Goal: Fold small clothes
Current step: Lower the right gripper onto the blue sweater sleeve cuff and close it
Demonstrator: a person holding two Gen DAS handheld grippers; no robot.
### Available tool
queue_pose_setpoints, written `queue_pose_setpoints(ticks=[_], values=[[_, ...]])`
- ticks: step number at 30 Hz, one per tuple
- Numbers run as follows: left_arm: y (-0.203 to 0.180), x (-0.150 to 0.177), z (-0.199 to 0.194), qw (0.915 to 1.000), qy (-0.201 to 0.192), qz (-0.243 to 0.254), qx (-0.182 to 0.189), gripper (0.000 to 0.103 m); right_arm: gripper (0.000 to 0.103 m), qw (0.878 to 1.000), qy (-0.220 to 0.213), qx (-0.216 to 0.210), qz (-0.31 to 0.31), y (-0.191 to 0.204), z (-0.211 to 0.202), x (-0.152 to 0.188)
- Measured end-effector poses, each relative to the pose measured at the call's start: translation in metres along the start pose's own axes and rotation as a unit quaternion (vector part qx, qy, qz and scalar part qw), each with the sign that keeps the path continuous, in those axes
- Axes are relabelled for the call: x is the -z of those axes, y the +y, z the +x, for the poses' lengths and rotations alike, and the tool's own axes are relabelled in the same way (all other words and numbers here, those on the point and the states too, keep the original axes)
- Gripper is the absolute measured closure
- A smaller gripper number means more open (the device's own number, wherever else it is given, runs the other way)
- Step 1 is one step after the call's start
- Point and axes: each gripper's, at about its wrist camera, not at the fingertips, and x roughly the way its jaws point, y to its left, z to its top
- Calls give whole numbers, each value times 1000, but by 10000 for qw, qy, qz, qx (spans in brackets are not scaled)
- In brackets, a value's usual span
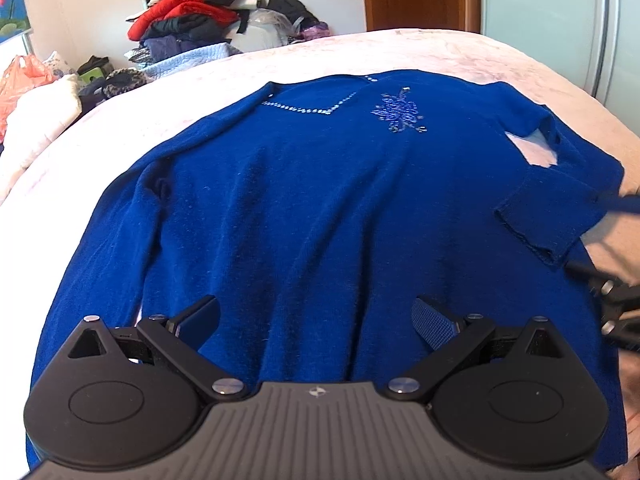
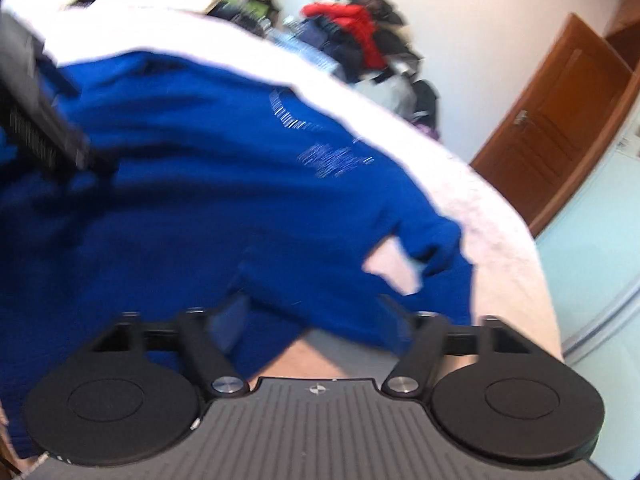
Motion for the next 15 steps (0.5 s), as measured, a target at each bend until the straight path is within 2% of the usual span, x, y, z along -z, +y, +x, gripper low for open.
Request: queue_pose_setpoints(ticks=[5, 9, 10, 12, 13, 15], values=[[0, -1, 8, 9998, 146, -92, 61, 0, 41, 9998, -98, -76, 176, -3, 6, 2], [-5, 0, 7, 9999, 139, 90, 16, 0, 43, 9982, -192, -297, 489, -18, 18, 10], [-6, 0, 6, 9999, 117, 123, -17, 0, 61, 9965, -209, -420, 690, -22, 18, 10], [-5, 0, 6, 9999, 96, 111, -46, 0, 72, 9927, -223, -542, 1058, -32, 21, 13], [-4, 0, 6, 9999, 107, 77, -39, 0, 83, 9916, -240, -550, 1145, -35, 22, 13], [-2, -1, 8, 9999, 141, 15, 2, 0, 91, 9891, -306, -520, 1344, -39, 19, 16]])
